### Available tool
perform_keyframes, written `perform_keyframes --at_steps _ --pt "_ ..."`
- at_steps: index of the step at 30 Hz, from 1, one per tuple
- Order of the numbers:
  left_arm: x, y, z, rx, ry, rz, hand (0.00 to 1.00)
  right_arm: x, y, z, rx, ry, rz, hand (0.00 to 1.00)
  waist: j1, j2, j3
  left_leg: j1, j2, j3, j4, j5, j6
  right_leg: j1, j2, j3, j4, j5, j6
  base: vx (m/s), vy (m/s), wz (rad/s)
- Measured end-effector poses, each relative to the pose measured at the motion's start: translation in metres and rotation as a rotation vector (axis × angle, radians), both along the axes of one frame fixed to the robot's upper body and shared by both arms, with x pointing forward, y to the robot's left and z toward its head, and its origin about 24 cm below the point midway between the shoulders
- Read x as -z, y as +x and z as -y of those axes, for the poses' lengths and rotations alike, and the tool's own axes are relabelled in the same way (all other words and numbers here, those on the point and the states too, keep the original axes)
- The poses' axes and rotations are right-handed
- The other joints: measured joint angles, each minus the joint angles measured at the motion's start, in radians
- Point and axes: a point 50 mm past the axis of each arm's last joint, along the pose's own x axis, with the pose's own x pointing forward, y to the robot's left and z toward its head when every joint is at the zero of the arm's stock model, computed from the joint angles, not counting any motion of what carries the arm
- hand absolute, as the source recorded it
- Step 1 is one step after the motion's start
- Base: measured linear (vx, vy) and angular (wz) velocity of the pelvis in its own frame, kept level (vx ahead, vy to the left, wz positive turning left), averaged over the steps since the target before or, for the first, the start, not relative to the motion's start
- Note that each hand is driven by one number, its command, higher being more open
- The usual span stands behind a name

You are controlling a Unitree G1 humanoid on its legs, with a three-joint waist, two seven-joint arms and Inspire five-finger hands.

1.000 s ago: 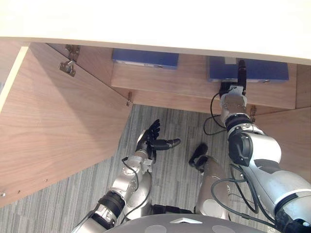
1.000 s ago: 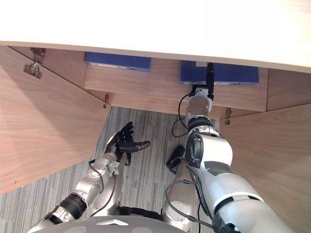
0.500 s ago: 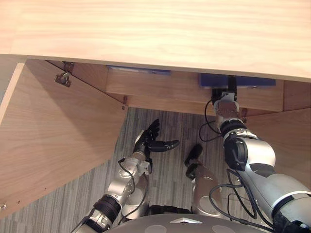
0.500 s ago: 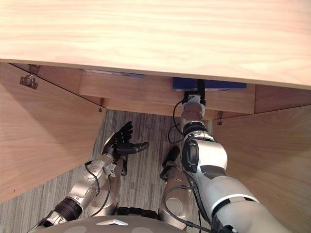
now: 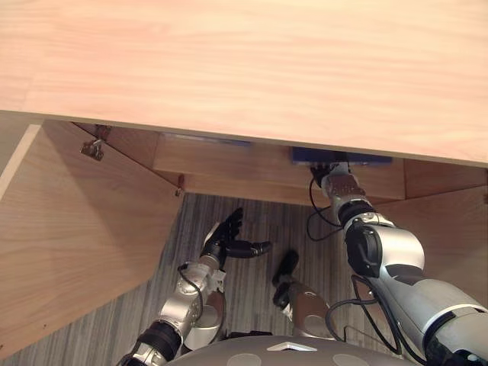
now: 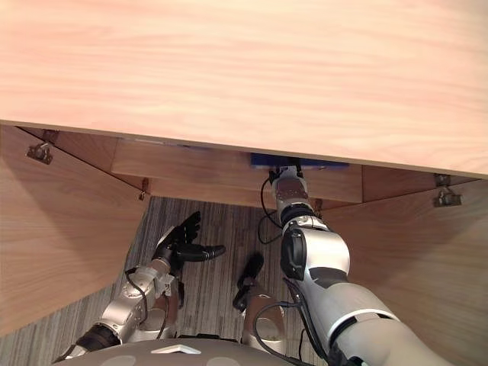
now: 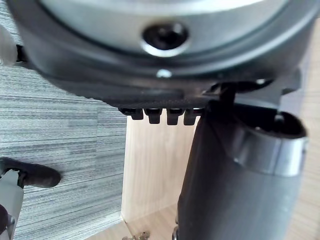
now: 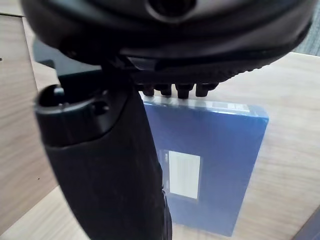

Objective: Walk over to the cabinet, pick up the folder, carry it to the office cabinet, place the folder inside the office cabinet, then close the office cabinet door

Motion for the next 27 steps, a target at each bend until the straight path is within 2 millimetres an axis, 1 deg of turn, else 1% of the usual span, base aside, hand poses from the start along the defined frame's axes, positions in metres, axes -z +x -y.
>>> perform_keyframes --at_steps 2,3,5,8,12,14,16,19,20,24,27 --pt "0.007 -0.005 -0.002 0.002 0.023 -0.032 1.0 0.012 -0.006 -0.003 -0.024 -0.014 -0.048 1.0 -0.001 -0.007 -0.038 0.011 0.0 0.005 -0.009 0.001 -0.001 0.011 0.003 0.003 -0.015 0.004 0.006 -0.01 0.005 -0.04" --pt "0.008 -0.005 -0.003 0.001 0.024 -0.035 1.0 0.013 -0.007 -0.004 -0.027 -0.012 -0.052 1.0 -0.001 -0.008 -0.04 0.014 0.0 0.006 -0.011 0.002 -0.001 0.013 0.003 0.004 -0.016 0.004 0.006 -0.02 -0.003 -0.07" --pt "0.015 -0.012 -0.007 -0.012 0.037 -0.072 1.0 0.023 -0.013 -0.011 -0.048 -0.004 -0.083 1.0 -0.002 -0.018 -0.07 0.031 0.003 0.011 -0.031 0.008 -0.003 0.023 0.01 0.008 -0.031 0.006 0.01 -0.02 -0.017 -0.06" --pt "0.022 -0.016 -0.01 -0.018 0.066 -0.108 1.0 0.032 -0.017 -0.021 -0.083 -0.014 -0.103 1.0 -0.003 -0.026 -0.082 0.073 0.006 0.022 -0.089 0.035 -0.007 0.035 0.012 0.012 -0.036 0.009 0.014 -0.01 -0.023 -0.08" --pt "0.026 -0.022 -0.012 -0.017 0.081 -0.132 1.0 0.036 -0.02 -0.032 -0.133 -0.05 -0.09 1.0 -0.005 -0.027 -0.09 0.098 0.001 0.044 -0.132 0.056 -0.002 0.041 0.014 0.031 -0.066 0.026 0.038 -0.01 0.003 -0.13" --pt "0.027 -0.023 -0.012 -0.019 0.083 -0.138 1.0 0.04 -0.024 -0.037 -0.156 -0.062 -0.087 1.0 -0.006 -0.029 -0.094 0.113 -0.003 0.054 -0.15 0.062 0.002 0.044 0.011 0.039 -0.071 0.03 0.042 0.01 0.016 -0.11" --pt "0.029 -0.023 -0.013 -0.025 0.09 -0.148 1.0 0.047 -0.03 -0.045 -0.185 -0.069 -0.096 1.0 -0.012 -0.032 -0.097 0.124 -0.007 0.059 -0.152 0.062 0.002 0.054 0.009 0.041 -0.081 0.035 0.05 0.02 0.011 -0.04" --pt "0.029 -0.022 -0.015 -0.037 0.093 -0.146 1.0 0.051 -0.033 -0.055 -0.22 -0.075 -0.101 1.0 -0.026 -0.032 -0.097 0.125 -0.009 0.062 -0.153 0.062 0.002 0.055 0.007 0.044 -0.085 0.038 0.054 0.01 0.002 -0.04" --pt "0.029 -0.022 -0.015 -0.037 0.092 -0.147 1.0 0.054 -0.036 -0.058 -0.235 -0.085 -0.093 0.0 -0.026 -0.032 -0.098 0.126 -0.011 0.066 -0.153 0.062 0.002 0.056 0.008 0.051 -0.092 0.041 0.058 0.0 -0.001 -0.07" --pt "0.029 -0.022 -0.013 -0.037 0.088 -0.147 1.0 0.06 -0.043 -0.059 -0.263 -0.108 -0.078 0.0 -0.029 -0.031 -0.099 0.128 -0.016 0.072 -0.154 0.062 0.002 0.058 0.005 0.058 -0.101 0.048 0.063 0.0 0.003 -0.04" --pt "0.032 -0.024 -0.014 -0.032 0.102 -0.16 1.0 0.067 -0.051 -0.059 -0.279 -0.122 -0.067 0.0 -0.033 -0.029 -0.111 0.128 -0.021 0.073 -0.157 0.062 0.002 0.058 0.0 0.059 -0.101 0.048 0.063 0.0 0.0 0.0"
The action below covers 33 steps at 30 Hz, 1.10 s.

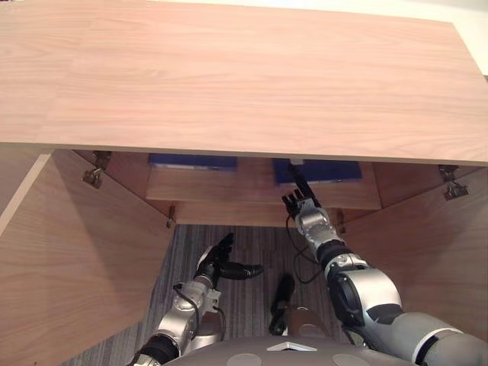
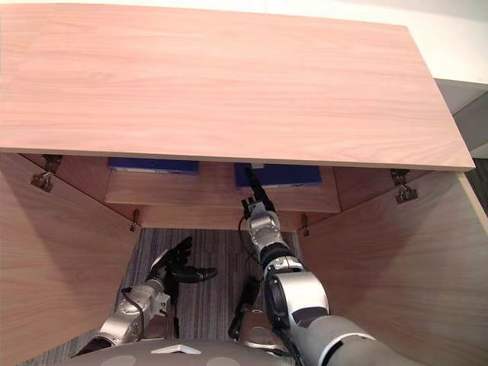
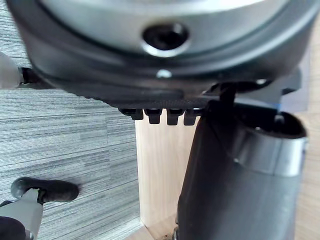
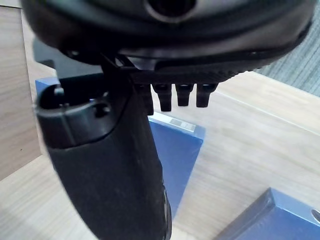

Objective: Walk over to the cabinet, pick up the folder, carry it to the office cabinet, place the folder inside the office cabinet, then close the office cabinet door

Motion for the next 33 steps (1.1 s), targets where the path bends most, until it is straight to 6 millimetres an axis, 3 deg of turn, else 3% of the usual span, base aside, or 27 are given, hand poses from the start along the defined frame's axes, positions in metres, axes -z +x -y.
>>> perform_keyframes --at_steps 9,21,24,26,28,33 --pt "0.003 -0.003 -0.002 0.002 0.02 -0.016 1.0 0.005 -0.012 -0.009 -0.036 -0.01 0.045 0.0 -0.007 0.005 -0.025 0.003 -0.005 0.002 -0.001 -0.001 0.001 0.011 -0.001 0.002 -0.018 0.008 0.0 0.0 0.0 0.0" --pt "0.007 -0.01 -0.01 -0.034 0.028 -0.035 1.0 0.015 -0.029 -0.003 0.008 0.005 0.053 0.0 -0.017 0.006 -0.026 0.021 -0.007 0.007 0.007 -0.013 0.005 0.025 -0.005 0.005 -0.013 0.008 0.0 0.0 0.0 -0.01" --pt "0.007 -0.01 -0.008 -0.039 0.017 -0.035 1.0 0.014 -0.028 0.003 0.033 0.0 0.069 0.0 -0.011 0.015 -0.021 -0.107 0.006 -0.007 0.245 -0.13 0.008 -0.018 -0.014 0.006 0.053 -0.01 -0.022 -0.02 0.012 -0.02" --pt "0.006 -0.008 0.0 -0.045 -0.011 -0.03 1.0 0.007 -0.023 0.017 0.061 -0.028 0.099 0.0 -0.009 0.064 0.005 -0.212 0.034 -0.027 0.459 -0.227 0.015 -0.072 -0.017 0.008 0.177 -0.06 -0.031 -0.09 0.104 -0.02" --pt "0.003 -0.004 0.005 -0.037 -0.025 -0.015 1.0 -0.001 -0.015 0.025 0.078 -0.044 0.127 0.0 -0.005 0.079 0.026 -0.271 0.034 -0.034 0.559 -0.269 0.024 -0.145 -0.048 0.025 0.319 -0.12 -0.03 -0.14 0.149 -0.01" --pt "-0.012 0.013 0.007 -0.059 -0.059 0.063 1.0 -0.036 0.009 0.031 0.091 -0.07 0.252 0.0 0.007 0.081 0.116 -0.371 0.015 -0.043 0.754 -0.355 0.039 -0.277 -0.128 0.065 0.593 -0.244 -0.022 -0.19 0.112 0.04"
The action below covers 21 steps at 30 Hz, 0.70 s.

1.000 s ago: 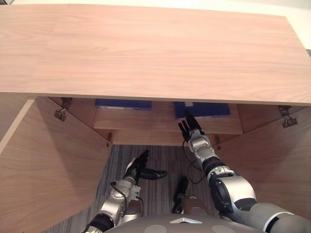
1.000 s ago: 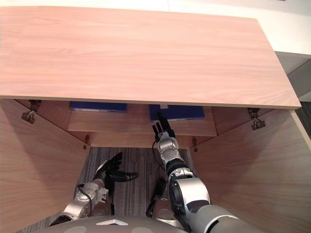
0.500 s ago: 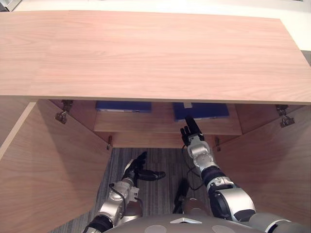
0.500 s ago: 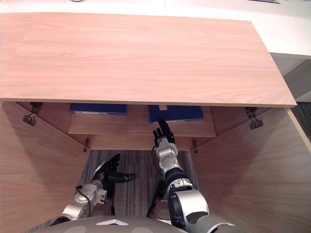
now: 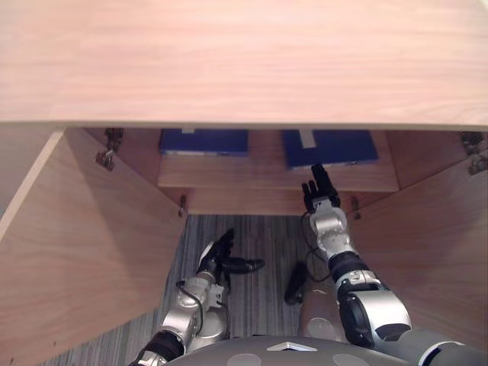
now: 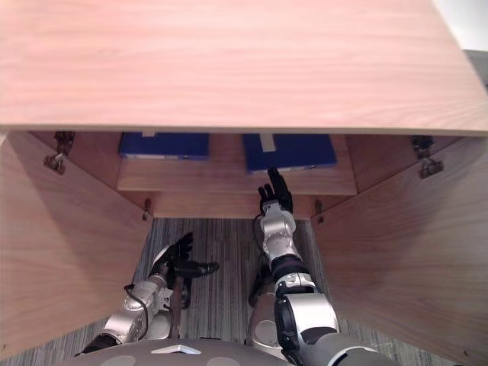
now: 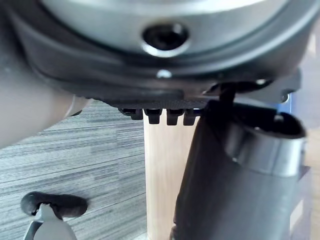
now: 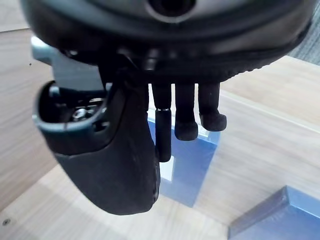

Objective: Walk over to the cabinet, pick up the folder, carry it to the office cabinet, place the folder inside the office cabinet, then close the office cabinet door

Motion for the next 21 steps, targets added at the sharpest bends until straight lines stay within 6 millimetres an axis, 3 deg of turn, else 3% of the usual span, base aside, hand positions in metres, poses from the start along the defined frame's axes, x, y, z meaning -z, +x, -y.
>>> perform_keyframes --at_steps 2,5,21 --pt "-0.008 0.005 0.001 -0.01 -0.018 0.043 1.0 -0.015 0.011 -0.004 -0.011 0.002 0.045 0.0 0.003 0.005 0.033 -0.027 -0.001 0.002 0.019 0.0 -0.002 -0.031 -0.014 0.007 0.032 -0.008 0.002 -0.17 0.062 0.1" --pt "-0.011 0.006 0.003 -0.015 -0.027 0.062 1.0 -0.019 0.013 -0.005 -0.013 0.003 0.056 0.0 0.005 0.014 0.042 -0.047 0.006 0.001 0.046 -0.001 -0.002 -0.045 -0.018 0.006 0.061 -0.019 0.0 -0.08 0.037 0.09" --pt "-0.021 0.014 -0.002 -0.057 -0.055 0.123 1.0 -0.037 0.021 -0.003 0.011 0.012 0.141 0.0 0.016 -0.006 0.094 -0.066 0.004 -0.014 0.118 -0.044 -0.004 -0.064 -0.05 -0.001 0.17 -0.089 -0.008 0.03 0.033 0.03"
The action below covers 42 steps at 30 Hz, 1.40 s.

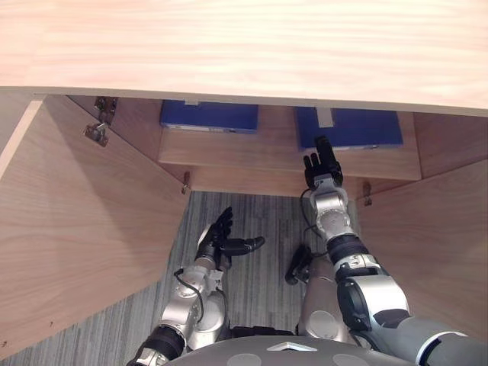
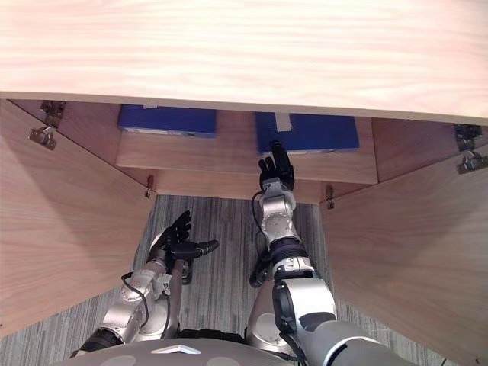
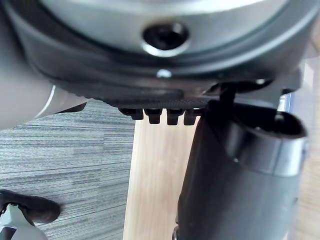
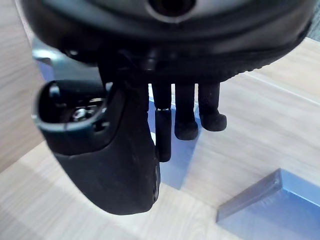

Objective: Walk over to the cabinet, pick up the folder, carry it to the office cabinet, place the folder inside the office cabinet, then close the office cabinet door

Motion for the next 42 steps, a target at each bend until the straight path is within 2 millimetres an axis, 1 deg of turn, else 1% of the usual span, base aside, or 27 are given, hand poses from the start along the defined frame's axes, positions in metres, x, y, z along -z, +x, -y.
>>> perform_keyframes --at_steps 4,6,8,10,14,15,17,22,24,26,29,31,32,36,42 --pt "-0.006 0.005 0.0 -0.008 -0.016 0.038 1.0 -0.014 0.007 0.007 0.039 0.01 0.045 0.0 0.001 0.0 0.036 -0.008 -0.002 -0.007 0.023 -0.013 0.001 -0.005 -0.008 -0.002 0.03 -0.019 0.0 0.01 0.018 0.06" --pt "-0.007 0.007 0.001 -0.008 -0.02 0.047 1.0 -0.02 0.01 0.012 0.059 0.016 0.062 0.0 0.004 0.0 0.037 -0.025 -0.005 -0.008 0.029 -0.013 0.001 -0.022 -0.015 -0.002 0.041 -0.023 -0.001 0.0 0.023 0.05" --pt "-0.009 0.009 0.002 -0.011 -0.033 0.052 1.0 -0.026 0.012 0.022 0.08 0.007 0.078 0.0 0.007 0.005 0.041 -0.039 -0.012 -0.014 0.038 -0.015 0.003 -0.034 -0.023 -0.002 0.057 -0.031 0.001 0.0 0.028 0.09" --pt "-0.01 0.01 0.002 -0.021 -0.05 0.055 1.0 -0.031 0.014 0.027 0.108 0.016 0.097 0.0 0.004 0.006 0.042 -0.051 -0.019 -0.017 0.048 -0.017 0.004 -0.046 -0.033 -0.003 0.074 -0.039 0.001 -0.01 0.019 0.09" --pt "-0.011 0.011 0.002 -0.023 -0.056 0.063 1.0 -0.038 0.017 0.036 0.147 0.03 0.113 0.0 0.001 0.009 0.043 -0.079 -0.019 -0.029 0.078 -0.027 0.003 -0.063 -0.036 -0.007 0.097 -0.048 0.0 -0.02 0.028 0.06" --pt "-0.012 0.012 0.003 -0.023 -0.058 0.068 1.0 -0.042 0.018 0.041 0.169 0.047 0.125 0.0 0.001 0.01 0.043 -0.093 -0.019 -0.032 0.093 -0.031 0.004 -0.075 -0.039 -0.006 0.112 -0.052 -0.001 -0.02 0.035 0.02" --pt "-0.013 0.014 0.003 -0.027 -0.064 0.07 1.0 -0.045 0.019 0.043 0.184 0.059 0.133 0.0 0.002 0.01 0.043 -0.107 -0.02 -0.033 0.108 -0.036 0.005 -0.088 -0.044 -0.003 0.127 -0.057 -0.003 -0.03 0.035 0.02" --pt "-0.018 0.021 0.005 -0.041 -0.08 0.087 1.0 -0.048 0.023 0.049 0.219 0.076 0.127 0.0 -0.001 0.023 0.049 -0.158 -0.026 -0.043 0.166 -0.051 0.007 -0.135 -0.058 0.006 0.185 -0.077 -0.004 -0.04 0.027 0.03" --pt "-0.02 0.023 0.007 -0.042 -0.083 0.093 1.0 -0.045 0.022 0.049 0.227 0.075 0.118 0.0 0.0 0.027 0.049 -0.177 -0.028 -0.045 0.19 -0.06 0.008 -0.157 -0.067 0.013 0.213 -0.088 -0.003 -0.04 0.028 0.03" --pt "-0.023 0.027 0.01 -0.048 -0.09 0.108 1.0 -0.045 0.022 0.05 0.235 0.074 0.118 0.0 -0.003 0.034 0.049 -0.215 -0.034 -0.054 0.247 -0.082 0.008 -0.194 -0.082 0.025 0.276 -0.118 -0.002 -0.04 0.027 0.09" --pt "-0.026 0.035 0.012 -0.049 -0.087 0.12 1.0 -0.05 0.022 0.052 0.243 0.062 0.147 0.0 0.0 0.034 0.049 -0.25 -0.032 -0.066 0.306 -0.106 0.003 -0.224 -0.088 0.032 0.333 -0.144 -0.005 -0.04 0.027 0.01" --pt "-0.027 0.035 0.013 -0.052 -0.092 0.124 1.0 -0.051 0.022 0.053 0.251 0.057 0.159 0.0 0.0 0.034 0.049 -0.261 -0.031 -0.066 0.326 -0.117 0.002 -0.239 -0.088 0.043 0.353 -0.151 -0.005 -0.05 0.035 -0.05" --pt "-0.028 0.036 0.013 -0.055 -0.096 0.133 1.0 -0.052 0.022 0.053 0.253 0.053 0.168 0.0 0.0 0.034 0.049 -0.269 -0.03 -0.064 0.336 -0.122 0.001 -0.251 -0.088 0.049 0.362 -0.158 -0.01 -0.04 0.028 -0.07" --pt "-0.03 0.041 0.013 -0.061 -0.097 0.141 1.0 -0.054 0.022 0.054 0.258 0.045 0.192 0.0 0.007 0.035 0.049 -0.292 -0.027 -0.067 0.346 -0.125 -0.001 -0.27 -0.087 0.049 0.37 -0.161 -0.007 -0.05 0.029 -0.01" --pt "-0.031 0.042 0.013 -0.073 -0.111 0.144 1.0 -0.054 0.021 0.054 0.269 0.045 0.197 0.0 0.012 0.035 0.048 -0.3 -0.03 -0.071 0.346 -0.123 -0.002 -0.275 -0.087 0.048 0.372 -0.161 -0.007 -0.01 0.005 0.0"
